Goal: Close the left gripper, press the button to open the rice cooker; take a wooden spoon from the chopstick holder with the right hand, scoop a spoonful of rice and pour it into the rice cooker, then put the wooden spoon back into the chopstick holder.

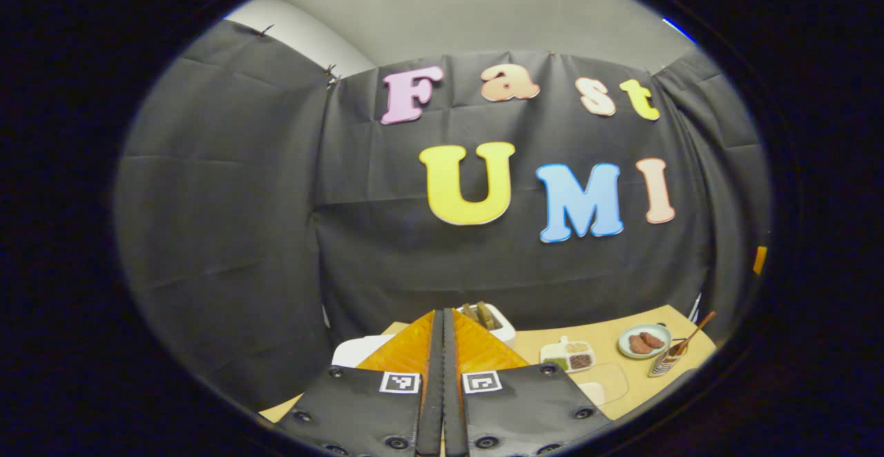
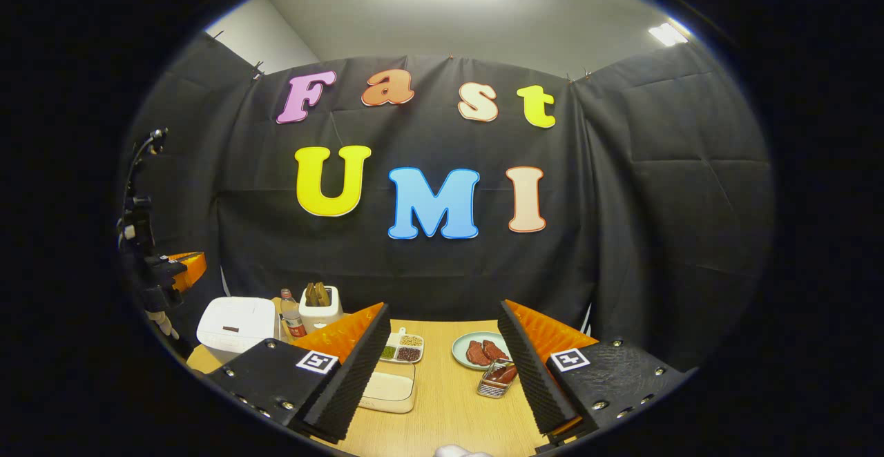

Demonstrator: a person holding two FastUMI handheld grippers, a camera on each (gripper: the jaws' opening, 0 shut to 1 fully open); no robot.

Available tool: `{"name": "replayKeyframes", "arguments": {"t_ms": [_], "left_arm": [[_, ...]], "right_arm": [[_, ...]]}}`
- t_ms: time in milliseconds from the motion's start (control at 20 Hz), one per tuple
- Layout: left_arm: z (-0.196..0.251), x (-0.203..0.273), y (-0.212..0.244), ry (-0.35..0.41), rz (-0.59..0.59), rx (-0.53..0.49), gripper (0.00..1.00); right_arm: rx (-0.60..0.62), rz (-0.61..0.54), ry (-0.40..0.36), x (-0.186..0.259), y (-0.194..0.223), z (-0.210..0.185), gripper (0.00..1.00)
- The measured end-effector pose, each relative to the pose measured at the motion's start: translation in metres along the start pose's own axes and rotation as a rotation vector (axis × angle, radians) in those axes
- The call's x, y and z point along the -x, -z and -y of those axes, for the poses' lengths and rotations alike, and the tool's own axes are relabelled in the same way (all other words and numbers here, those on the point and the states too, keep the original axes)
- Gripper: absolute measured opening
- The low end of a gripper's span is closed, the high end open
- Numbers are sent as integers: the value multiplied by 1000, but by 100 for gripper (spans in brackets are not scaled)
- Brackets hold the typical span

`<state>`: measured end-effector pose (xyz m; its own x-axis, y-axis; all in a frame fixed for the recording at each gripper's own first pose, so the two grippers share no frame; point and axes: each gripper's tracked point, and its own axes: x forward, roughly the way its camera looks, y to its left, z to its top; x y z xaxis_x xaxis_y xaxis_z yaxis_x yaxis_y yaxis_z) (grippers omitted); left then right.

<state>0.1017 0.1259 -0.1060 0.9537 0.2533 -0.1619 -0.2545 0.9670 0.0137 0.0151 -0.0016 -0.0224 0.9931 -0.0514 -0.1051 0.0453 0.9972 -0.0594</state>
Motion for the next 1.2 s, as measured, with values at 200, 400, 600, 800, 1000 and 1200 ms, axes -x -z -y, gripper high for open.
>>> {"name": "replayKeyframes", "arguments": {"t_ms": [200, 400, 600, 800, 1000, 1200], "left_arm": [[-29, -44, 77, -99, -156, 43, 9], [-47, -68, 156, -157, -311, 36, 9], [-48, -73, 208, -157, -440, 45, 9], [-50, -69, 211, -165, -464, 8, 9], [-44, -72, 212, -146, -494, 69, 9], [-49, -78, 189, -145, -404, 11, 9]], "right_arm": [[33, -27, -2, -2, 5, 1, 96], [67, -34, 5, -2, 7, 1, 96], [68, -70, 4, -6, 17, 2, 96], [53, -85, -2, -7, 21, 0, 96], [51, -100, -16, -10, 28, -4, 96], [37, -89, -25, -10, 29, -6, 96]]}}
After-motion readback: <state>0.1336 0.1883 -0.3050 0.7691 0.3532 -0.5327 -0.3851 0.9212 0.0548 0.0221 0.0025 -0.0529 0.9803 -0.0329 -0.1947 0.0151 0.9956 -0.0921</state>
